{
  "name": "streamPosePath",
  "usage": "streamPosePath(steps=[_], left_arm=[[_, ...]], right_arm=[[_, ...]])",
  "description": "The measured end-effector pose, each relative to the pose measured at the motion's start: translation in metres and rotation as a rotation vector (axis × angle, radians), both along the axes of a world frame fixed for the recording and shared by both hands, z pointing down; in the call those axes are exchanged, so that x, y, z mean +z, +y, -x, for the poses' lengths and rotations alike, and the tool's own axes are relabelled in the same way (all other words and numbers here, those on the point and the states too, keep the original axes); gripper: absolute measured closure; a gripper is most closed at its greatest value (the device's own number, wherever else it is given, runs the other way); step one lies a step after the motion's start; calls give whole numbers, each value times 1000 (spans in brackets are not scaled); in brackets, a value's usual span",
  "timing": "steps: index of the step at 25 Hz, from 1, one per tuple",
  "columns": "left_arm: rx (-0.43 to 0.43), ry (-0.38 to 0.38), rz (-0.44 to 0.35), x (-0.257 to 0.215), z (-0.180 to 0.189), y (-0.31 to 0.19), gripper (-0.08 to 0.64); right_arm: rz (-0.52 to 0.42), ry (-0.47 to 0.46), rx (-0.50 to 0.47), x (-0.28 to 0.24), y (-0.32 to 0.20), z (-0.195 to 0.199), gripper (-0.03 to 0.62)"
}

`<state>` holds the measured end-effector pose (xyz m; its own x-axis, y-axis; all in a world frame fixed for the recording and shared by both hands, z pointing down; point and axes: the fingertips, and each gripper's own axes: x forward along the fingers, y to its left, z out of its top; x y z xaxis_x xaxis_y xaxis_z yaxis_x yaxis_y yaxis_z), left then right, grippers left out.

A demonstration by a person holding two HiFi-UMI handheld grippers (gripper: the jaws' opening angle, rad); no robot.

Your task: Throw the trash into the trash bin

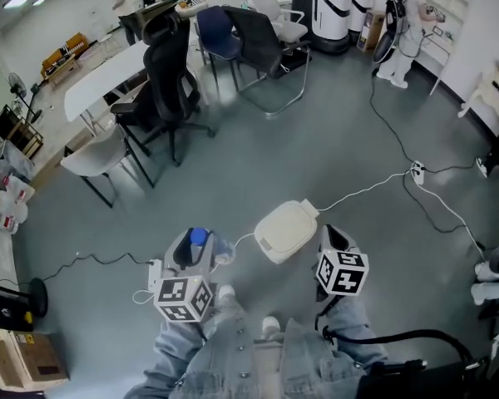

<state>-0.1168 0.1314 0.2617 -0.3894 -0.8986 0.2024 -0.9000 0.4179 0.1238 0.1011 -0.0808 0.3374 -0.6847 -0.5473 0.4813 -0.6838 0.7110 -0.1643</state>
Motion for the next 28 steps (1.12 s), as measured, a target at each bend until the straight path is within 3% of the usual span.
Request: streamPosePath(steps=[4, 10, 16, 28], left_arm=[[59, 18, -10, 11, 32, -35, 357], [181, 2, -19, 0, 85, -89, 357], [305, 40, -19, 2, 135, -141, 357], [557, 60, 61, 43, 162, -221, 357]], right_arm=[[-51, 31, 48, -2, -19, 19, 589], [-25, 13, 139, -11, -37, 63, 589], [-26, 38, 246, -21, -45, 96, 589], [31, 107, 535, 7, -46, 77, 589]])
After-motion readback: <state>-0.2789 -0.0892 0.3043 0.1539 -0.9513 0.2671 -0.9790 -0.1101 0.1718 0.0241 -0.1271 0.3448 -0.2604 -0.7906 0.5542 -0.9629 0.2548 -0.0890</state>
